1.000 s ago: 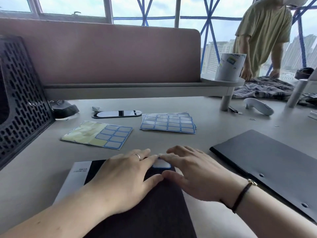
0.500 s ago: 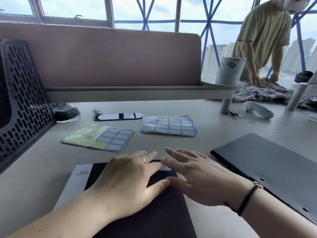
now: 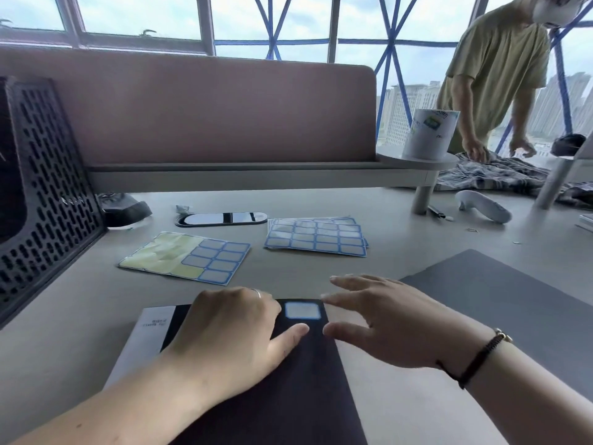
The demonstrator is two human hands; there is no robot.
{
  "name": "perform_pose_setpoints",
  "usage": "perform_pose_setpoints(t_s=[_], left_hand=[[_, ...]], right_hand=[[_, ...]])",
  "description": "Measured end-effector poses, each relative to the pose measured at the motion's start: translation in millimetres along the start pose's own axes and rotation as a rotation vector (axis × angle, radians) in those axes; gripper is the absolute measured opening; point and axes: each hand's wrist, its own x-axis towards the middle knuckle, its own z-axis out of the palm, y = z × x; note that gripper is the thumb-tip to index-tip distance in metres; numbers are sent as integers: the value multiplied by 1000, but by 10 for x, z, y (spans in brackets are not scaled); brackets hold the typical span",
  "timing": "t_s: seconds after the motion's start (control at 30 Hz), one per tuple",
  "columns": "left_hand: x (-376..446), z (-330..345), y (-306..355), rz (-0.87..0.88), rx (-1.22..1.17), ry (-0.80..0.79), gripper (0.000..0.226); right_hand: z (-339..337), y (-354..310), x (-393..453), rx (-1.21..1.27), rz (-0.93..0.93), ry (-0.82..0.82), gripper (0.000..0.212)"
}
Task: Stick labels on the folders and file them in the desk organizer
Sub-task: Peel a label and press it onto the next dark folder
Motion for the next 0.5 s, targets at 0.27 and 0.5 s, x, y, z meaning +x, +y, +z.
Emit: perform_pose_setpoints(t_s=[0.27,0.5], left_hand=[[3,36,-2,28,-51,1,43],[21,13,-4,-34,43,-88,58]], right_hand=[[47,-61,-32,90,-39,-306,63],[-83,99,-68,143,0,-147,50]])
